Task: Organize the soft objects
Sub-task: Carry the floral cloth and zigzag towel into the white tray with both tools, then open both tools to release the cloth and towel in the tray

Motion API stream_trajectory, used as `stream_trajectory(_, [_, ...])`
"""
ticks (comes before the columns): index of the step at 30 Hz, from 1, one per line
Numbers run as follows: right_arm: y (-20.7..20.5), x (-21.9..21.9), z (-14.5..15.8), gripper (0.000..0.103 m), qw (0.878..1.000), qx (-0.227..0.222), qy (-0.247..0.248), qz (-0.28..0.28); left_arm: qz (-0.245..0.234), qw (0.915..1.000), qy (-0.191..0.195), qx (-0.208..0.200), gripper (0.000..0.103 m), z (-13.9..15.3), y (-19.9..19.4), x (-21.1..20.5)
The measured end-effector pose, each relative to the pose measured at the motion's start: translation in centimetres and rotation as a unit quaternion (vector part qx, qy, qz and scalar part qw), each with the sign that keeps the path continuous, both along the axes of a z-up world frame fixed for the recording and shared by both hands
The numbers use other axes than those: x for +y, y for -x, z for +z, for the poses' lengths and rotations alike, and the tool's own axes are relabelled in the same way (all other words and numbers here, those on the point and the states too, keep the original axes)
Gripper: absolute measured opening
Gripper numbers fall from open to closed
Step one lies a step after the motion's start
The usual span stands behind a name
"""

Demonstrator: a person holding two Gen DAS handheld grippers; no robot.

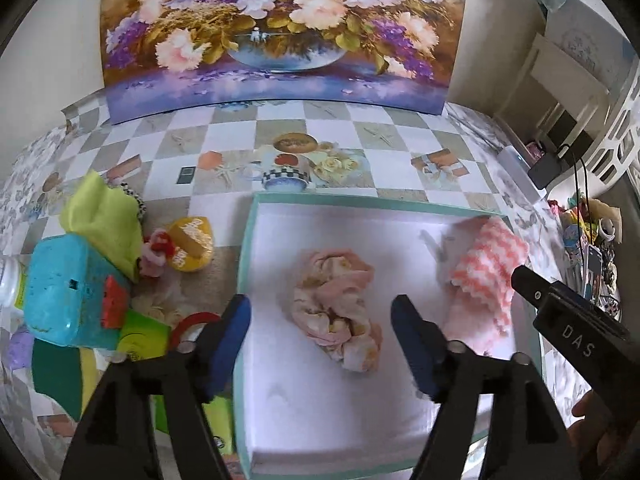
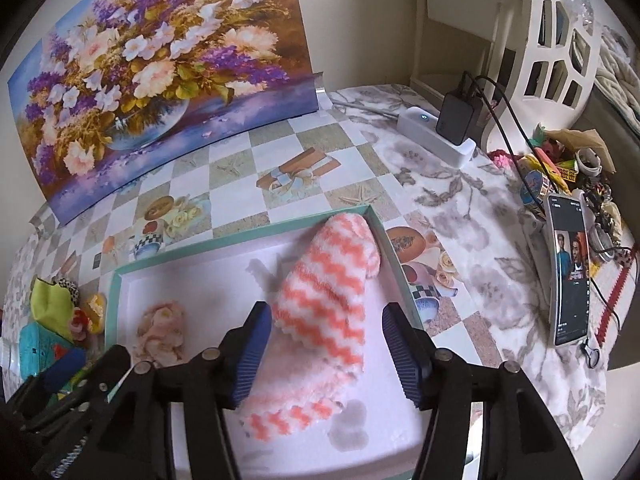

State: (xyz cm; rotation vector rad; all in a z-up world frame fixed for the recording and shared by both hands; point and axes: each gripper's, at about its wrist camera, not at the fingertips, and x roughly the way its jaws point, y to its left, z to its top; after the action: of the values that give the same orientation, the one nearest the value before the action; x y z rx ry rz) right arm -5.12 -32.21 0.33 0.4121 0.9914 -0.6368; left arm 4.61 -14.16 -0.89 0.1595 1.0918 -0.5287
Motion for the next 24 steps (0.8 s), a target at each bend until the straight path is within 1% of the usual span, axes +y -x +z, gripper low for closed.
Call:
stream_trajectory(2, [-0.2, 0.2, -0.1, 0.068, 1.0, 0.009, 0.003, 0.005, 0.014, 0.9999, -0.007, -0.005, 0.087, 0.1, -0.3, 0.5])
stream_trajectory(4, [-0.4, 0.5, -0.4, 0.071, 1.0, 0.018, 0.007, 0.013, 0.035, 0.9991, -0.024, -0.007, 0.092, -0.2, -0.6, 1.1])
stream_trajectory(6, [-0.7, 0.9, -0.6, 0.074, 0.999, 0.029, 0.013, 0.021, 0.051, 0.998, -0.036, -0.005, 0.093, -0.5, -1.1, 1.9])
stream_trajectory(8, [-0.9, 1.2, -0.9, 0.077, 0.999, 0.036, 0.016, 0.025, 0.064, 0.9973, -0.036, 0.002, 0.094, -0.8, -1.4, 2.6])
stream_trajectory(10, [-1.1, 1.6, -1.0, 0.078, 0.999, 0.044, 0.014, 0.028, 0.081, 0.9957, -0.042, 0.017, 0.094, -1.1, -1.7, 3.3])
stream_trajectory(14, [-1.3, 2.5, -1.2, 0.078, 0.997, 0.062, 0.007, 0.034, 0.095, 0.9927, -0.057, 0.047, 0.094, -1.6, -2.0, 4.3])
stream_trajectory(19, [-1.1, 2.7, -1.4, 0.079, 0.997, 0.074, -0.004, 0.024, 0.094, 0.9925, -0.064, 0.045, 0.094, -0.6, -1.6, 5.0])
stream_trajectory(24, [-1.1, 3.9, -1.2, 0.079, 0.997, 0.074, -0.021, 0.028, 0.083, 0.9934, -0.066, 0.042, 0.094, 0.8, -1.7, 6.6])
